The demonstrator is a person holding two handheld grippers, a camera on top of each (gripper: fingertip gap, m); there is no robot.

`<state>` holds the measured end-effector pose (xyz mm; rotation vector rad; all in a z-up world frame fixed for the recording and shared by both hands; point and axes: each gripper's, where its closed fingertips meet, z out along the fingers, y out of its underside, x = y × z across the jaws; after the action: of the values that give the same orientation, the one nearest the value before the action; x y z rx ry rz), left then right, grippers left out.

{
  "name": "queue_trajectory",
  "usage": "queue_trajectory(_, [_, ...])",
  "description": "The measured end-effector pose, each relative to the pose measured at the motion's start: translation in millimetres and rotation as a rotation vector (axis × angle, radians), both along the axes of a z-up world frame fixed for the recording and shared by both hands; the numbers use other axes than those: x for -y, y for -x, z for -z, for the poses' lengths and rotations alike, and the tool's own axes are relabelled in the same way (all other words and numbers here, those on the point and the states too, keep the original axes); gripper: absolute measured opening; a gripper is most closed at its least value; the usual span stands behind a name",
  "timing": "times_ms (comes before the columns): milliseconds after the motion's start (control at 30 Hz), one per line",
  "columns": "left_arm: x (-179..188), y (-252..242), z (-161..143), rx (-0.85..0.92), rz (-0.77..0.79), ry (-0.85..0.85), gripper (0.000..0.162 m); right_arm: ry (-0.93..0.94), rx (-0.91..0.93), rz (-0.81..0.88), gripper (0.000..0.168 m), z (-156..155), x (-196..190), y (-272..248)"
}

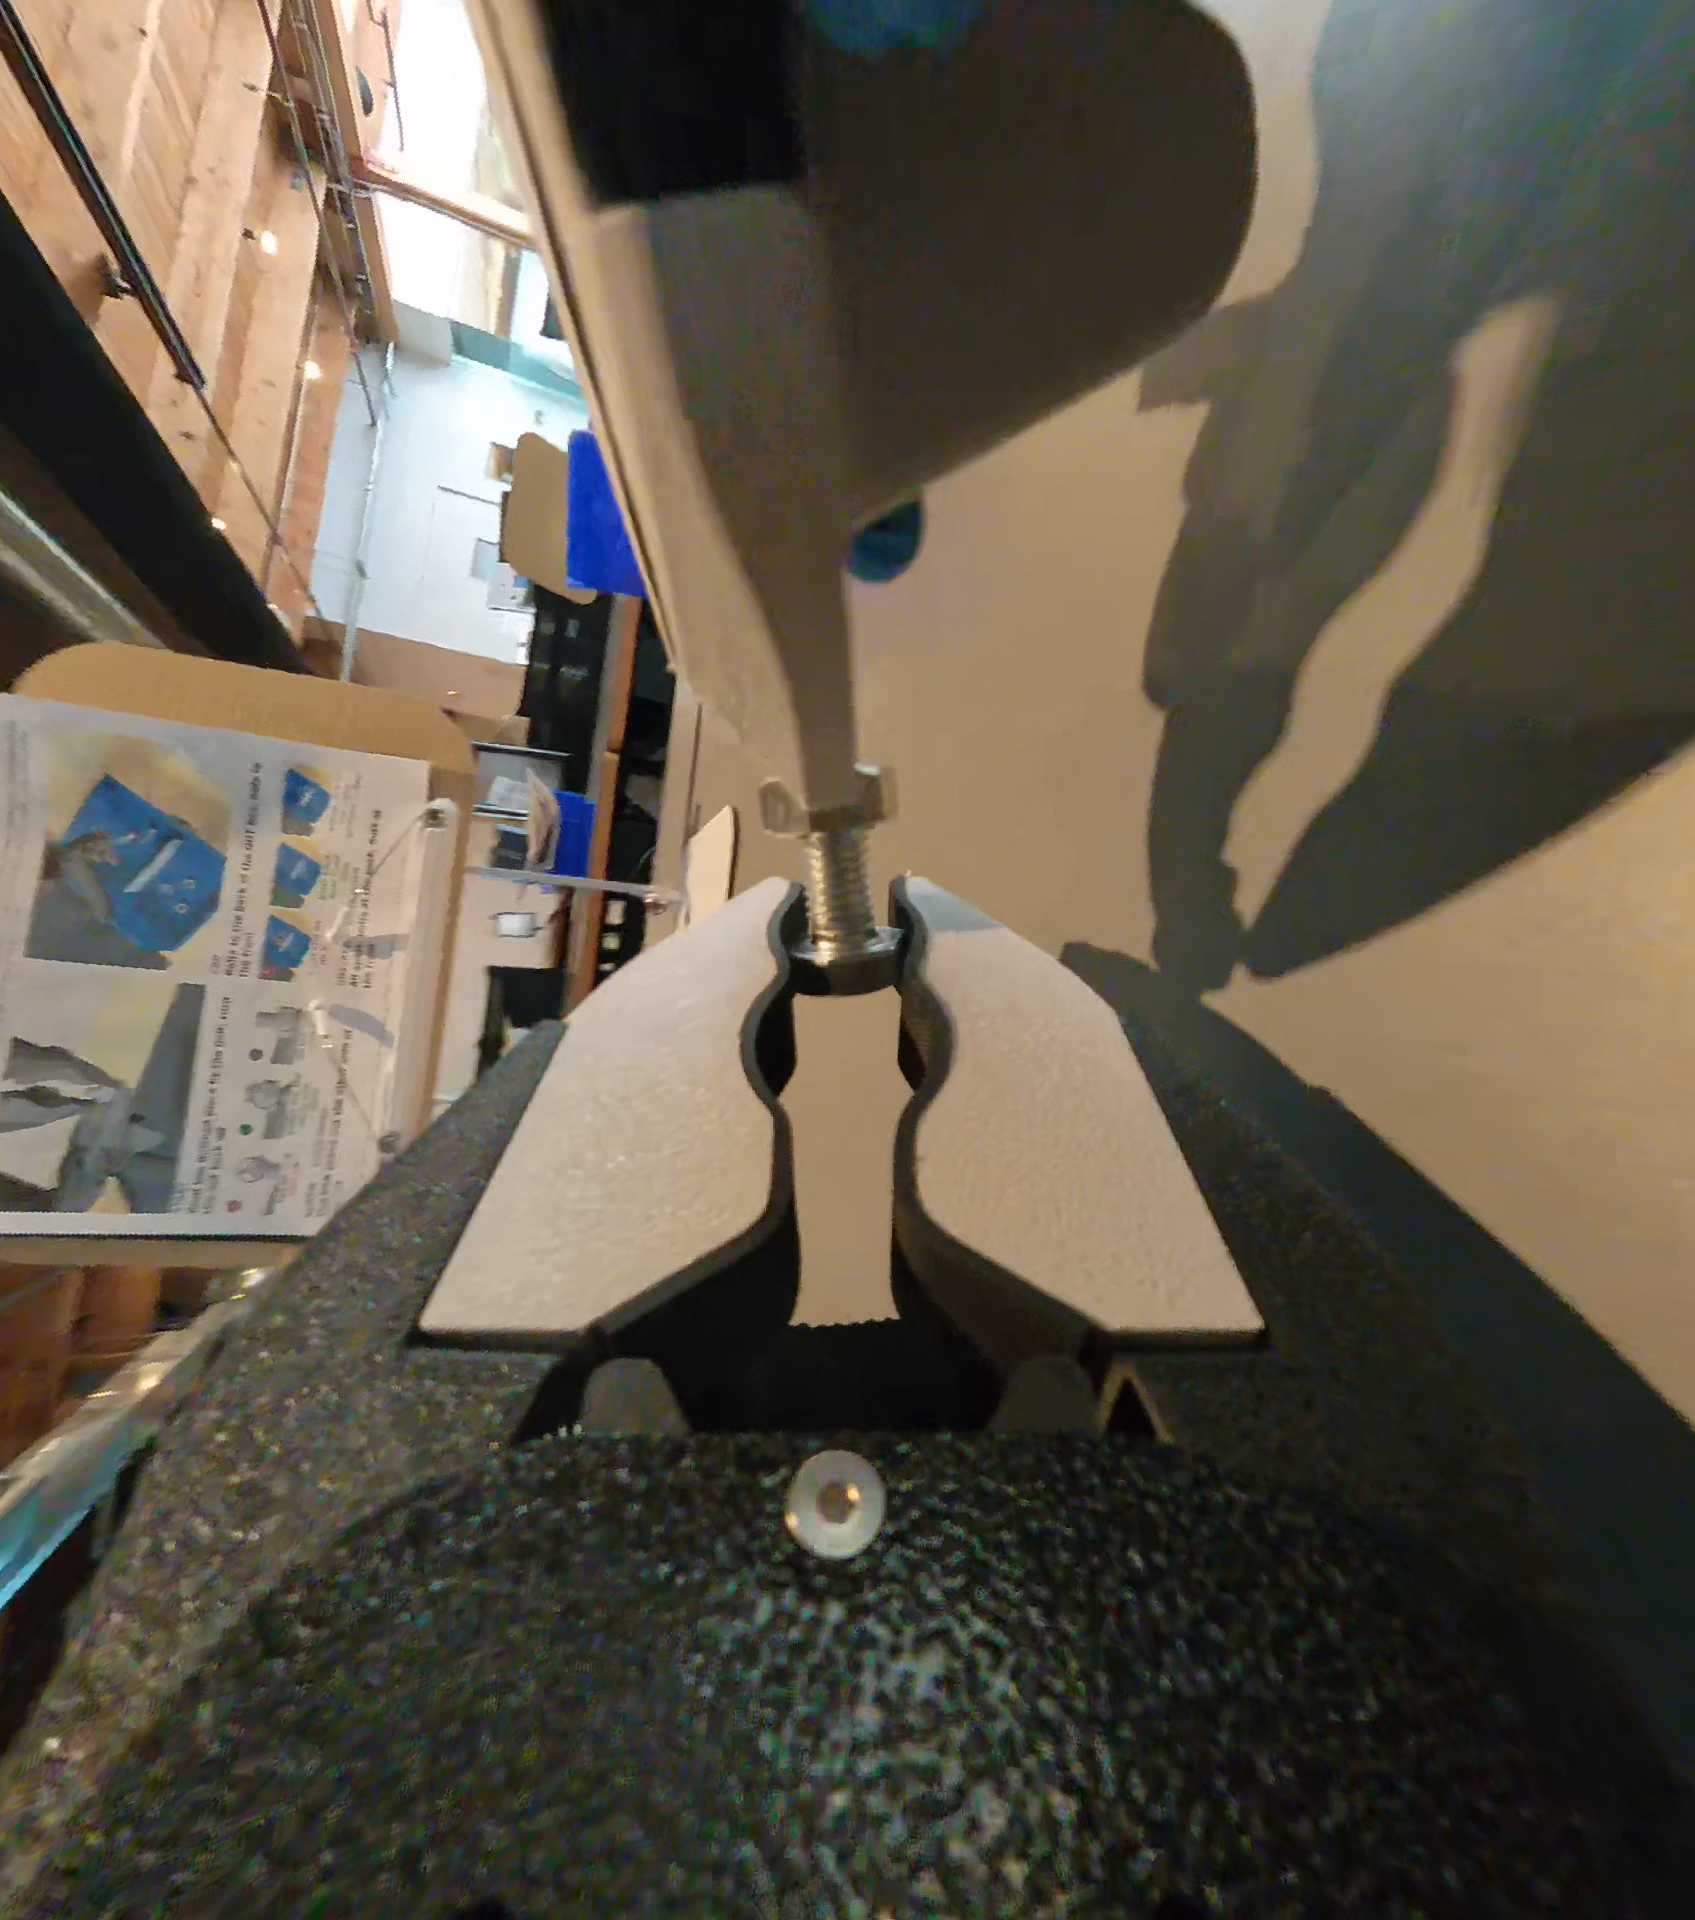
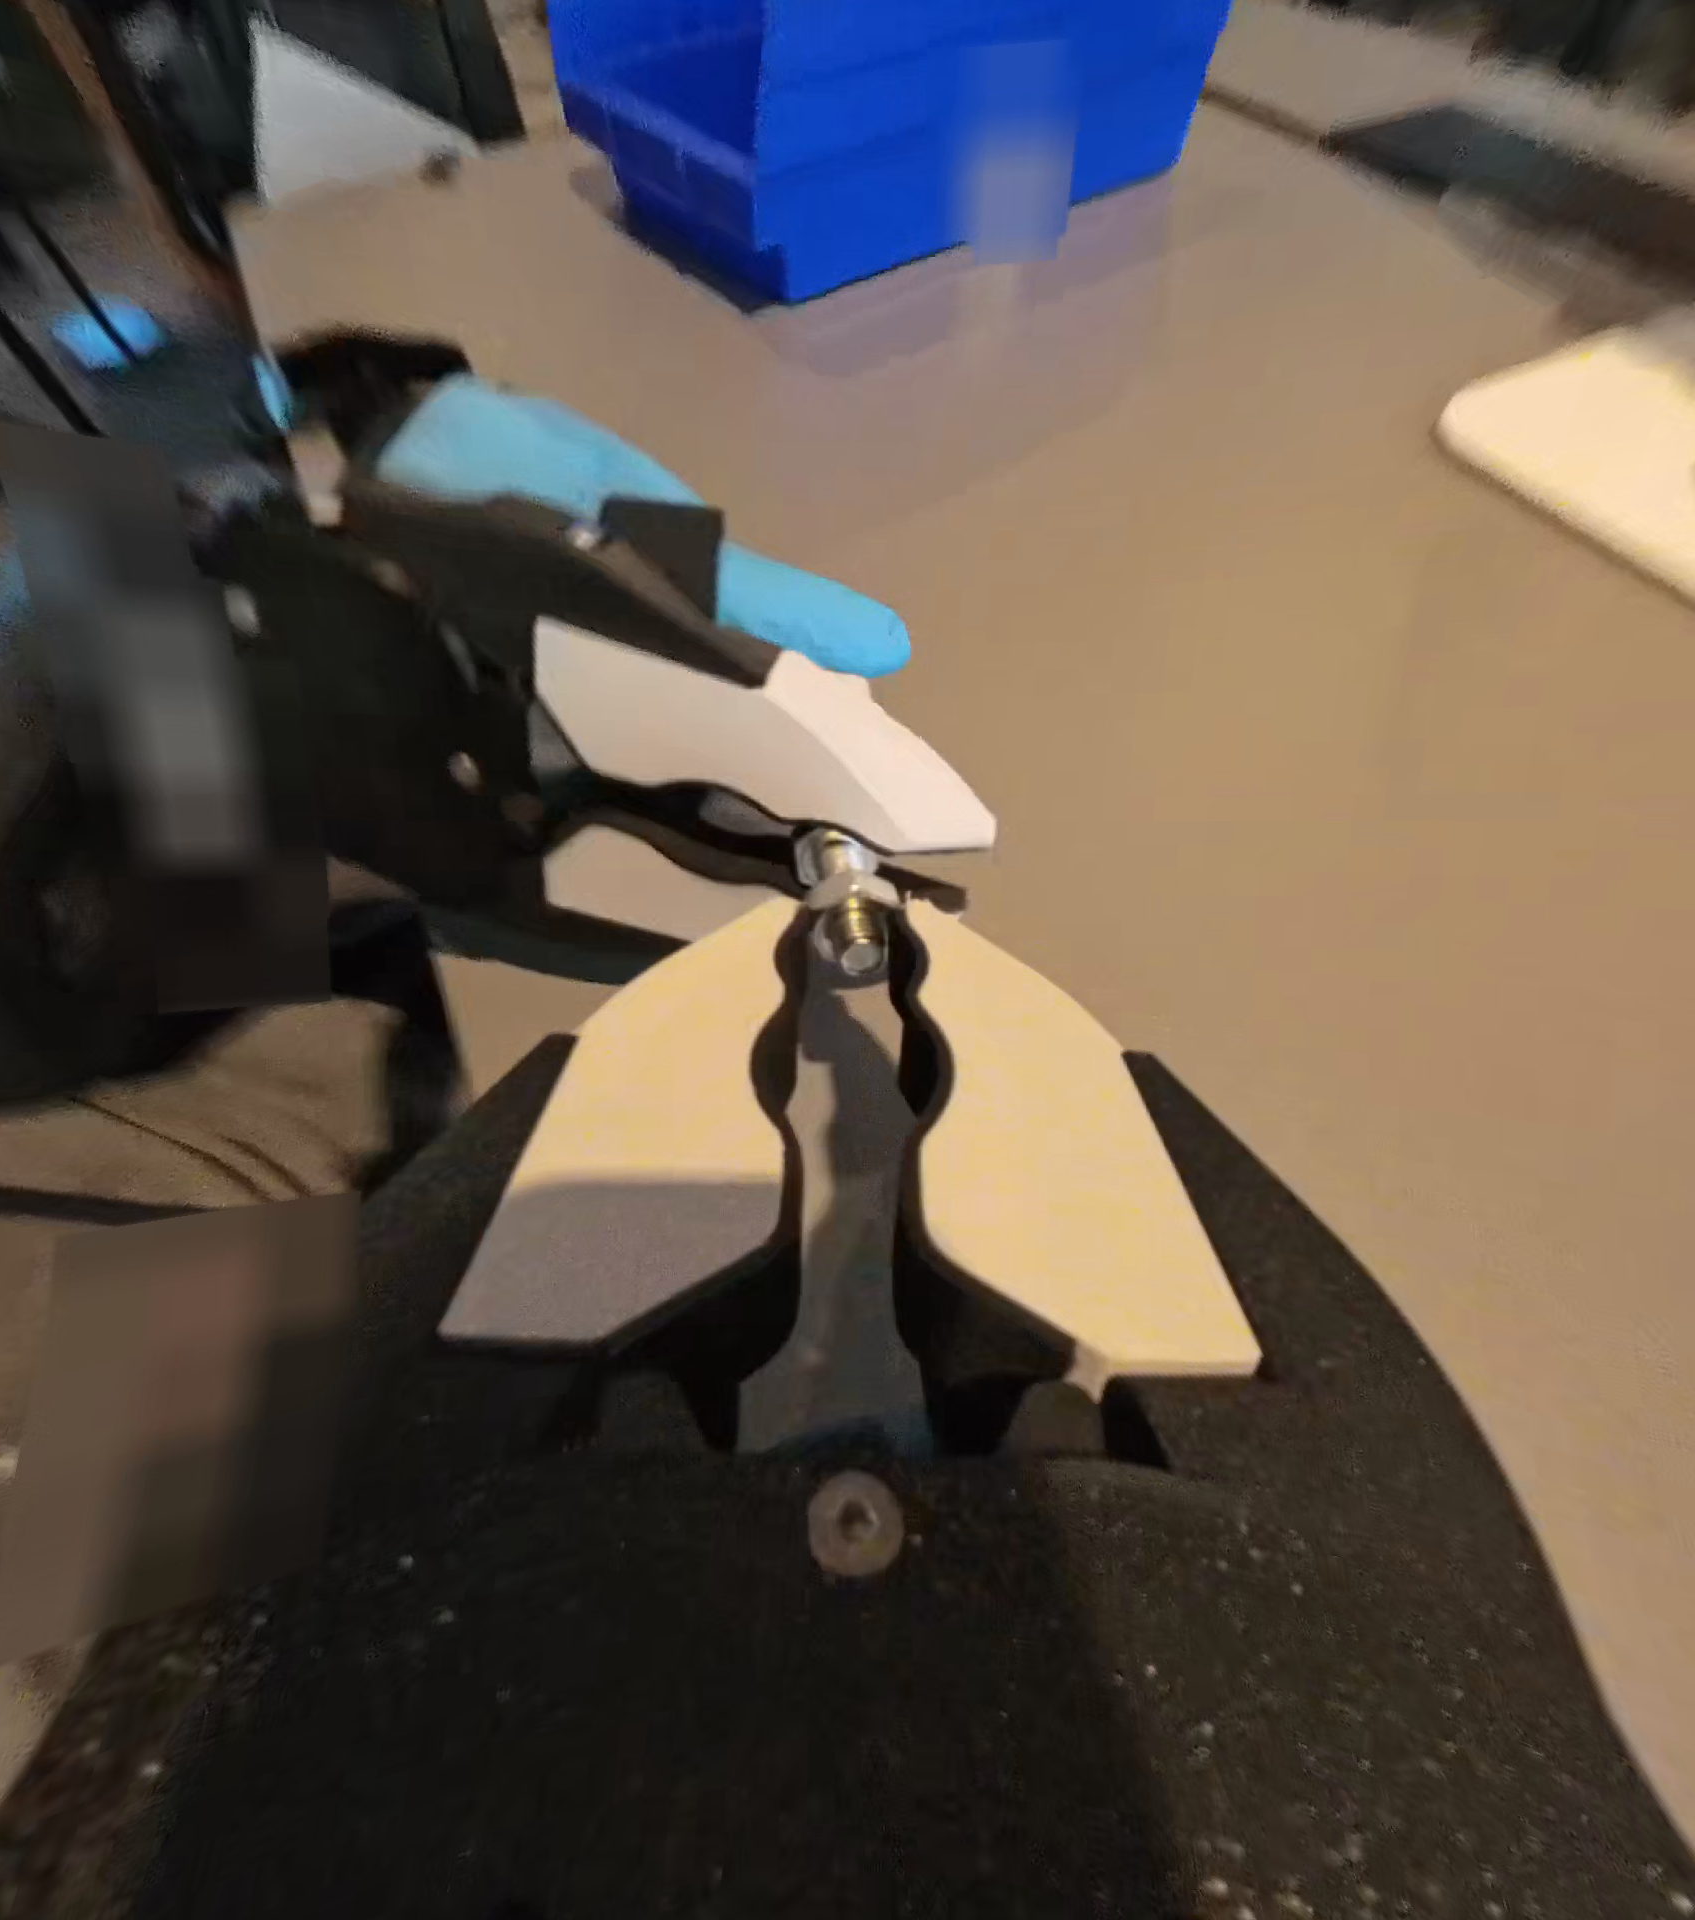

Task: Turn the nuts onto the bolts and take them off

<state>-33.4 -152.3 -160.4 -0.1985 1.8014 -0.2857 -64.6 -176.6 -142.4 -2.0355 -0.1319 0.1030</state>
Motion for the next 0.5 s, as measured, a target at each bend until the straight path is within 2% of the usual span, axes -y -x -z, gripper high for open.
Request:
queue_trajectory(133, [1,0,-2,0.013,-0.001,0.000,0.015,-0.015,-0.508,0.002,0.007,-5,0,-3])
queue_trajectory(167, [1,0,-3,0.007,0.002,0.030,0.015,-0.036,-0.572,-0.013,0.006,-8,0,-4])
queue_trajectory(200, [1,0,-3,0.002,0.003,0.048,0.015,-0.057,-0.587,-0.022,0.012,-11,1,-6])
queue_trajectory(300, [-1,-1,-2,-0.013,-0.003,0.081,0.015,-0.094,-0.397,-0.030,0.026,-14,2,-12])
queue_trajectory(500, [1,1,0,-0.060,0.021,0.171,0.015,-0.100,0.318,-0.103,0.039,-9,7,-10])
